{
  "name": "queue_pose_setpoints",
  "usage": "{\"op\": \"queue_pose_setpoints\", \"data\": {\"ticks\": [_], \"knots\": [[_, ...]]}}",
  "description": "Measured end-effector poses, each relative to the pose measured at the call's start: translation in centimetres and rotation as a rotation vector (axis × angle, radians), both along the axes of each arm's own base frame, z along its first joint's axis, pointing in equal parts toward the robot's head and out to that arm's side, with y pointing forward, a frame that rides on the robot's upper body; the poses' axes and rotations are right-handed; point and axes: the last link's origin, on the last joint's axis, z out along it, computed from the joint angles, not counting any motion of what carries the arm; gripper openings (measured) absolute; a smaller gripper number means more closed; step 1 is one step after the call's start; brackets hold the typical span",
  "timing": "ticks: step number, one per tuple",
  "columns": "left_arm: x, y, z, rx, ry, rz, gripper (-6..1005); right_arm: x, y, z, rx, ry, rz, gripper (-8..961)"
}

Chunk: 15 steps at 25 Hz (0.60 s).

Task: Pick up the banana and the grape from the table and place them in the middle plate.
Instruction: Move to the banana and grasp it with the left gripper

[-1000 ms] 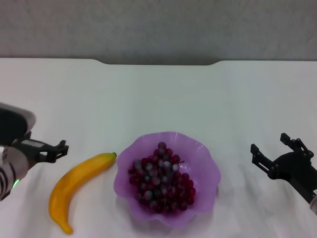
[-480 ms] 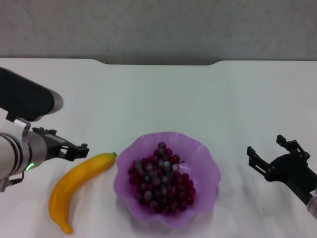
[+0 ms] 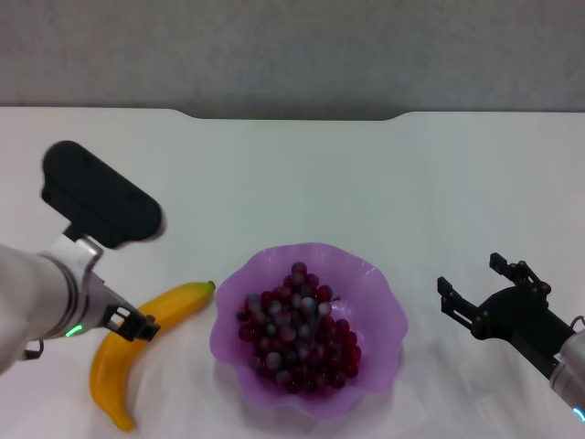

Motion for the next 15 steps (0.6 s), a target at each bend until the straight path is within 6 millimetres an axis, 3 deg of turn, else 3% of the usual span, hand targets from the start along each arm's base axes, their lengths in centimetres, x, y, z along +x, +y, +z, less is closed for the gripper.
{"op": "queue_pose_setpoints", "data": {"ticks": [6, 15], "knots": [[0.7, 0.0, -0.6, -0.031, 0.042, 0.002, 878, 0.0, 0.0, -0.1, -0.003, -0.001, 0.001, 893], [-0.7, 0.4, -2.5, -0.025, 0.032, 0.038, 878, 0.0, -0.1, -0.1, -0.003, 0.001, 0.002, 893]]}}
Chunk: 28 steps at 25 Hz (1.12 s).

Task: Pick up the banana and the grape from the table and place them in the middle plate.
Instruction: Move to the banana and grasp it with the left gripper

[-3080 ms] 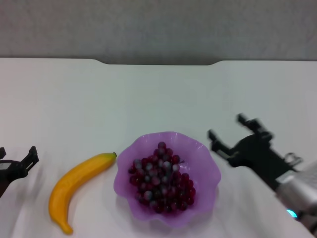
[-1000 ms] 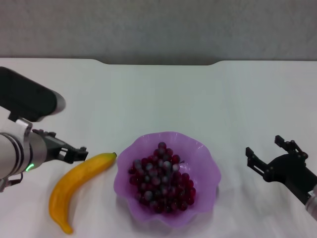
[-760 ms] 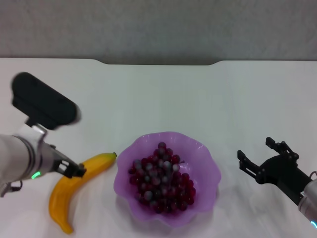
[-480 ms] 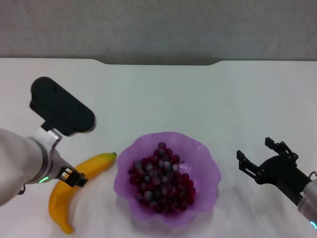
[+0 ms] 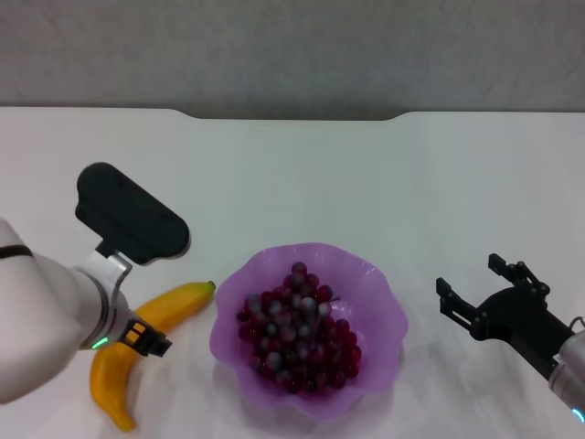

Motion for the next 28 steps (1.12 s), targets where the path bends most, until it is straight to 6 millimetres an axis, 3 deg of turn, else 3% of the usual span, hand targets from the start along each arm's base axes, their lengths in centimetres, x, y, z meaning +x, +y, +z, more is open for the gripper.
{"op": "queue_pose_setpoints", "data": {"ticks": [13, 25, 28], "knots": [[-1.9, 0.9, -1.1, 0.020, 0.052, 0.038, 877, -0.2, 0.0, -0.1, -0.001, 0.005, 0.006, 892], [-1.9, 0.8, -1.5, 0.018, 0.045, 0.040, 842, -0.3, 0.0, -0.1, -0.002, 0.006, 0.010, 892], [-2.3, 0.8, -1.6, 0.015, 0.058, 0.050, 725, -0.4, 0.0, -0.2, -0.006, 0.005, 0.015, 892]]}}
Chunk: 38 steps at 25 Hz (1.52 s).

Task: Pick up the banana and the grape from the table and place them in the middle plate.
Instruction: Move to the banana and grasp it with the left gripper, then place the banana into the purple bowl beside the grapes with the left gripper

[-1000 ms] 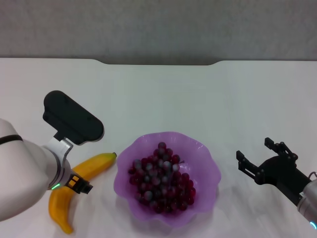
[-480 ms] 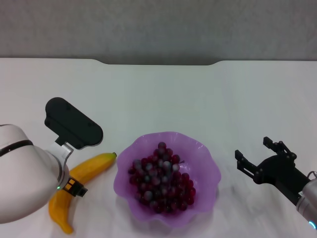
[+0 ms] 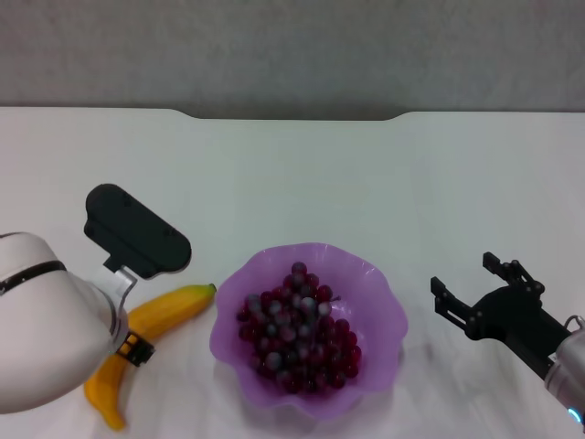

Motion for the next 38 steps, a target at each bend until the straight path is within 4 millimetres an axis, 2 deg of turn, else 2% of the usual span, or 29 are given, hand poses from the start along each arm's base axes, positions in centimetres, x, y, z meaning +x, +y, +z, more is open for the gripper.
{"op": "queue_pose_setpoints", "data": {"ticks": [2, 19, 24, 28, 33, 38], "knots": [[-0.3, 0.0, -0.2, -0.005, 0.012, 0.008, 647, -0.1, 0.0, 0.0, -0.001, 0.001, 0.003, 892], [-0.3, 0.1, -0.6, -0.006, 0.021, 0.013, 643, -0.2, 0.0, 0.0, 0.000, 0.002, 0.007, 892], [-0.3, 0.1, -0.6, 0.000, 0.023, 0.008, 533, -0.2, 0.0, 0.0, 0.000, 0.002, 0.007, 892], [-0.3, 0.1, -0.6, 0.022, 0.036, -0.003, 539, -0.1, -0.1, 0.0, 0.000, 0.002, 0.006, 892], [0.4, 0.3, 0.8, 0.094, 0.032, -0.024, 547, 0.0, -0.1, 0.0, -0.001, 0.000, 0.003, 892], [1.7, 0.5, 3.2, 0.193, -0.073, -0.059, 555, 0.2, -0.1, 0.0, -0.002, -0.005, -0.001, 892]]}}
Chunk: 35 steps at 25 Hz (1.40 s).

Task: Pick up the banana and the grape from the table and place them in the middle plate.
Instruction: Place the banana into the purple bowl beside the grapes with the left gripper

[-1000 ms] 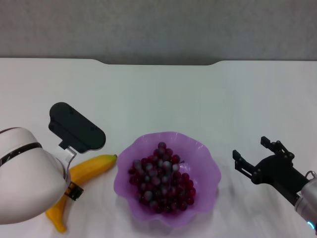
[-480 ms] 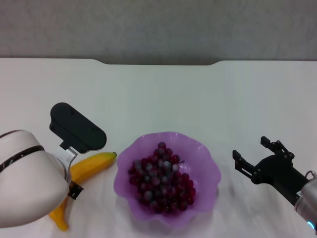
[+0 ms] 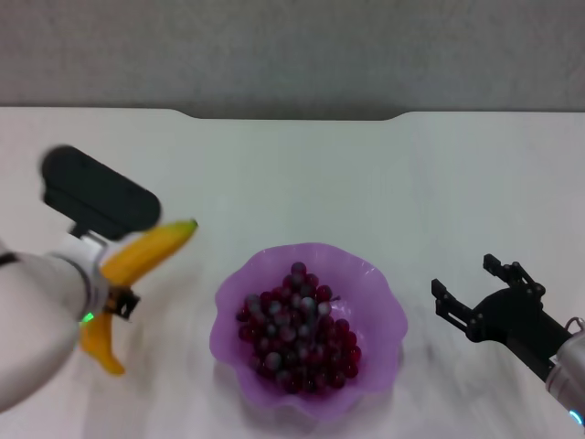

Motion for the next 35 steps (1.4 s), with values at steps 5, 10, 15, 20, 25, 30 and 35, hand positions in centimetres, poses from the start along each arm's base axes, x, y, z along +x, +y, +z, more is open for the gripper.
{"op": "queue_pose_setpoints", "data": {"ticks": [5, 10, 15, 20, 25, 30, 35], "knots": [[1.3, -0.3, 2.6, 0.114, -0.145, -0.110, 563, 0.0, 0.0, 0.0, 0.001, 0.000, 0.000, 891], [2.0, -0.8, 4.6, 0.244, -0.325, -0.264, 571, 0.1, 0.0, 0.0, 0.001, -0.002, -0.004, 891], [1.5, -1.6, 5.1, 0.359, -0.463, -0.439, 579, 0.1, 0.0, 0.0, 0.001, -0.002, -0.006, 891], [0.4, -2.7, 4.0, 0.382, -0.538, -0.619, 587, 0.1, 0.0, 0.0, -0.001, -0.004, -0.006, 891], [-1.2, -3.6, 2.8, 0.350, -0.563, -0.754, 594, 0.1, 0.1, 0.0, -0.001, -0.004, -0.004, 891], [-1.8, -5.2, 1.9, 0.300, -0.581, -0.885, 602, 0.1, 0.1, 0.1, 0.001, -0.004, -0.006, 891], [-1.9, -5.9, 1.0, 0.220, -0.548, -0.960, 610, 0.1, 0.2, 0.1, 0.003, -0.004, -0.006, 891]]}}
